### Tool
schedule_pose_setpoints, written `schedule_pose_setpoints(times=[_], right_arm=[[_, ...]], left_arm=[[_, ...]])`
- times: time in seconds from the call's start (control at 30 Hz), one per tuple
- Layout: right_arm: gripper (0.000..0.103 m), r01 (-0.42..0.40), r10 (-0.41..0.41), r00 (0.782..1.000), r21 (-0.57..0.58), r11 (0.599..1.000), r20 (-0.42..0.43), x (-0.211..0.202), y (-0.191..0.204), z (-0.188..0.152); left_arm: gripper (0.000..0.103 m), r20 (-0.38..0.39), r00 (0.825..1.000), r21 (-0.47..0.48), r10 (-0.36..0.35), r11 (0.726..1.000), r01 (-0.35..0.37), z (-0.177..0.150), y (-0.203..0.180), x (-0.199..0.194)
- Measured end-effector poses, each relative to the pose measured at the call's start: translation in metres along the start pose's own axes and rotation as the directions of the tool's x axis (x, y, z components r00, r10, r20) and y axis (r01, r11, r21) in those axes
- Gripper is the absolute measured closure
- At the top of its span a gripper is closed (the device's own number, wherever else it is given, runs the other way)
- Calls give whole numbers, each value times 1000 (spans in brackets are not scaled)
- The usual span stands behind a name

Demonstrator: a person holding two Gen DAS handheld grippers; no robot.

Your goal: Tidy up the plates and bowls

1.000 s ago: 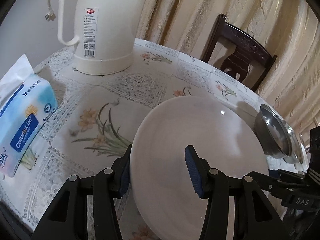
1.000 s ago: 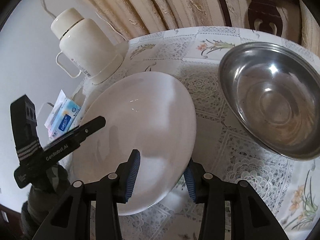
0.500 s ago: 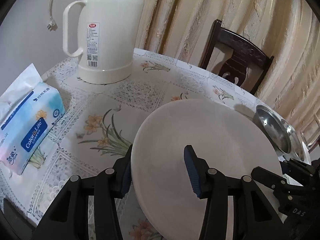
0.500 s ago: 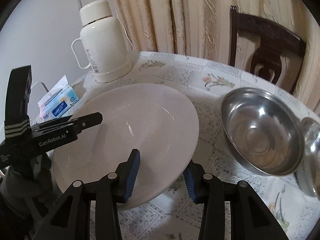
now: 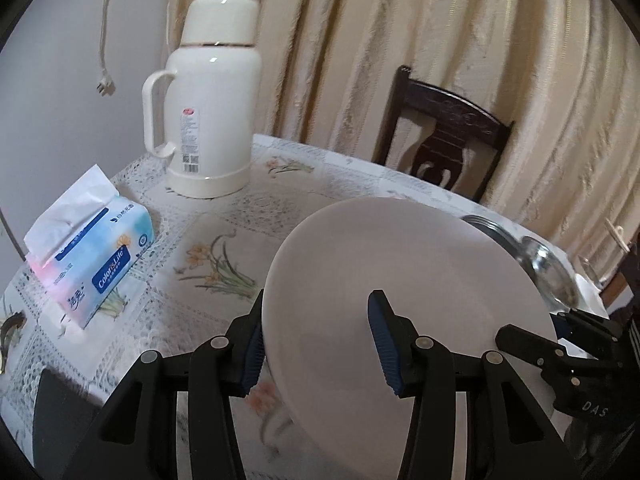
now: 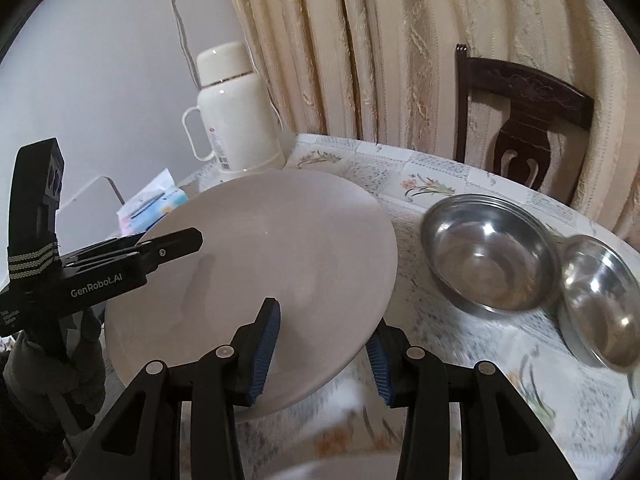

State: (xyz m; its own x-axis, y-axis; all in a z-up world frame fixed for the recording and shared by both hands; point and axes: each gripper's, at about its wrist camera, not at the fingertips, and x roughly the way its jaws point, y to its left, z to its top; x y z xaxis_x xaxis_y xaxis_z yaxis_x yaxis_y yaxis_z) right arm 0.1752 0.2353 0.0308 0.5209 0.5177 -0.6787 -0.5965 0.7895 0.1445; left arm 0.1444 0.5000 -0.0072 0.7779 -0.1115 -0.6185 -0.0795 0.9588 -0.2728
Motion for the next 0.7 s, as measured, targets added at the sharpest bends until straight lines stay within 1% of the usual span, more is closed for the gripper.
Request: schedule_pose_setpoints(times=[0.17,0.33,0.43,0.7], right_arm=[[58,8,-9,1000,26,1000,28,-35,-7,-18],[58,11,-14,999,85,996,41,-65,-22,-40],[58,7,-14,999,135,991,49,-82,-34,-58],[58,23,-34,998,185,982,54,-114,-47,-98]], left_arm=[[54,15,999,28,-41,999,41,-11,-25,-26],[54,5,996,74,-84,994,84,-27,-59,-47],[54,-11,994,100,-110,989,111,-38,-77,-54],[54,-71,987,150,-141,977,151,-72,-117,-60]])
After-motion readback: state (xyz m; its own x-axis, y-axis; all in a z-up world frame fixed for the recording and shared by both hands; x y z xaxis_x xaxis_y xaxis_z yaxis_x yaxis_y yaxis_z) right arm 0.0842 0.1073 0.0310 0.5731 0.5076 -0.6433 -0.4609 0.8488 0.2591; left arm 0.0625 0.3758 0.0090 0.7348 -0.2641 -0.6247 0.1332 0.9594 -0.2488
